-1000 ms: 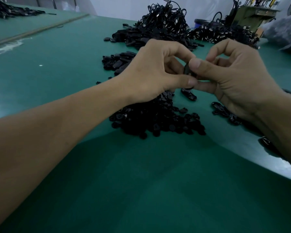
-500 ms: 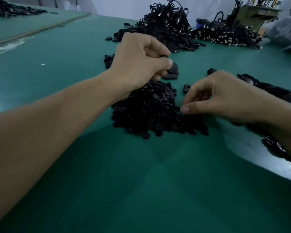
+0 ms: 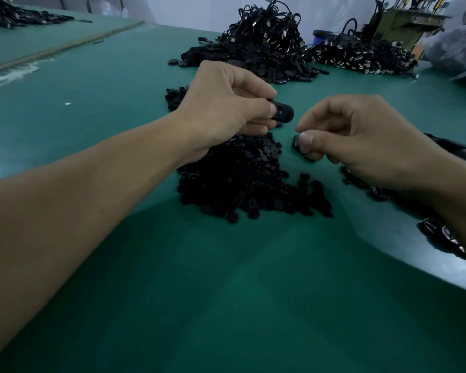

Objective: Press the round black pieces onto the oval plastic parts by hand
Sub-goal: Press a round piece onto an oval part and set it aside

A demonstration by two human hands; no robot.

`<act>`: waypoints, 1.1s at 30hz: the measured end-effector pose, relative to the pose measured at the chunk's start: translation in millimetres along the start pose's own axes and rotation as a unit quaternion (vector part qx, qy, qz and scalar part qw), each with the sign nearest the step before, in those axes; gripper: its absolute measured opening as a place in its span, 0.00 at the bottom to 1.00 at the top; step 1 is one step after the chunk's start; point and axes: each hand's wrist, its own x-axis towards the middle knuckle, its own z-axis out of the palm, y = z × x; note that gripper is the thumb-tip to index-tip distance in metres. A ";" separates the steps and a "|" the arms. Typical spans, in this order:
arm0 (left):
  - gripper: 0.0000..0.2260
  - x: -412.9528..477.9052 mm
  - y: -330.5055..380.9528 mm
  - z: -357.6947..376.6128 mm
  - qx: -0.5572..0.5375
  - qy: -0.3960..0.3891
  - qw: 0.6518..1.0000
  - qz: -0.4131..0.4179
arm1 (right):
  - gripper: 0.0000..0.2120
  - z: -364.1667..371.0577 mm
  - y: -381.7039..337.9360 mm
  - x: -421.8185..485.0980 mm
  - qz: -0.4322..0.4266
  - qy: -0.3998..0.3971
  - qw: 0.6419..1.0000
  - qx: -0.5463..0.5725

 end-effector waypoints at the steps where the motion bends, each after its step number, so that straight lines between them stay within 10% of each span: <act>1: 0.05 -0.2 0.0 0.4 0.000 -0.006 1.000 -0.001 | 0.04 -0.6 -0.3 -0.1 -0.001 0.008 1.000 0.009; 15: 0.07 -2.6 2.0 3.9 -0.011 -0.027 1.000 -0.006 | 0.05 -0.4 -7.9 -1.5 -0.039 0.158 0.982 0.091; 33: 0.07 -6.9 6.5 8.7 -0.024 -0.047 0.999 0.008 | 0.04 7.8 -9.5 -2.0 -0.013 0.155 0.986 0.060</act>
